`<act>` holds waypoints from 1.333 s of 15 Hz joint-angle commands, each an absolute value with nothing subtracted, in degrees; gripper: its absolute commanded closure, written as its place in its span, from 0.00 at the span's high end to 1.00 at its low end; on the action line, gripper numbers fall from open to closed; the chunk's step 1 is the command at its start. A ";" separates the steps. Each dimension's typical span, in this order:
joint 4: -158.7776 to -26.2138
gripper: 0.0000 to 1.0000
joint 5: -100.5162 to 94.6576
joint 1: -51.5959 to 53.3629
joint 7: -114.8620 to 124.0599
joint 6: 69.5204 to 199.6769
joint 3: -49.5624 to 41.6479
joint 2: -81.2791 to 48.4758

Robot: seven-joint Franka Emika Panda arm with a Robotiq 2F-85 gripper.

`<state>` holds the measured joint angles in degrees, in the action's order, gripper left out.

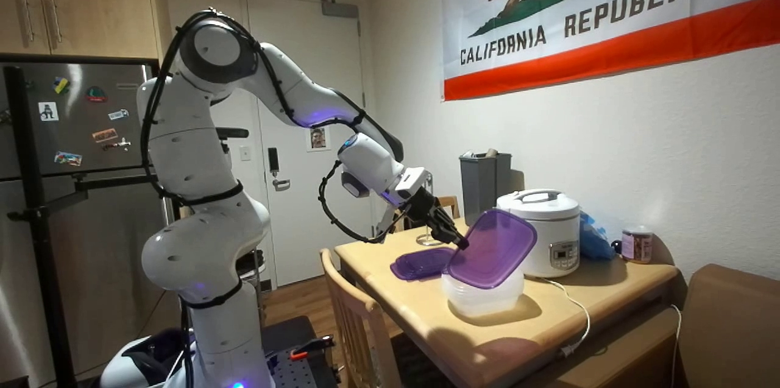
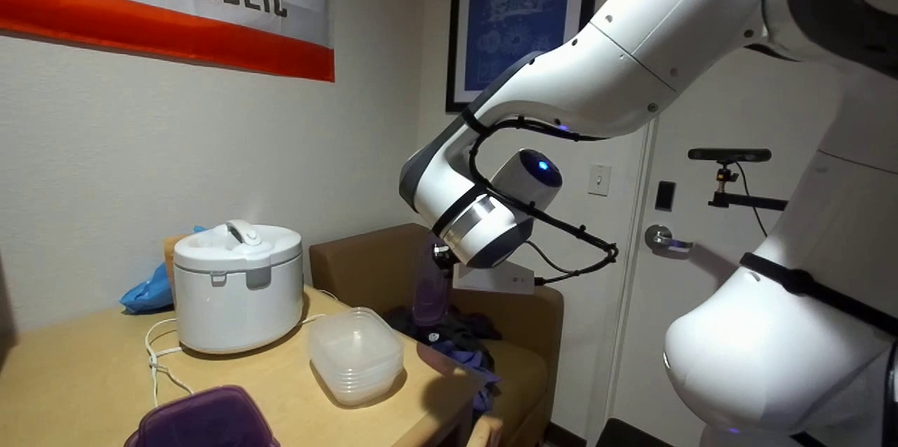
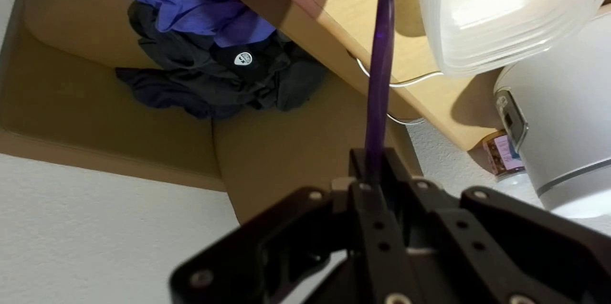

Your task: Take one purple lid and put them on the clear bowls

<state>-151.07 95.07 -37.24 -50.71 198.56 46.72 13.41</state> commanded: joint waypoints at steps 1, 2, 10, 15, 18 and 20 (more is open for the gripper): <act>-148.06 0.02 97.85 -36.10 -52.74 198.56 48.94 14.10; -147.77 0.02 97.51 -35.18 -52.62 196.41 48.72 14.91; -146.61 0.02 93.22 -30.90 -51.36 177.37 43.33 19.55; -147.23 0.02 89.56 -31.22 -51.09 165.29 37.92 20.74; -147.48 0.02 85.17 -31.62 -51.50 158.01 34.80 20.08; -147.52 0.02 81.59 -32.06 -51.38 153.46 32.94 19.34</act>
<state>-146.91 85.33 -31.32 -50.71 159.48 35.25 19.09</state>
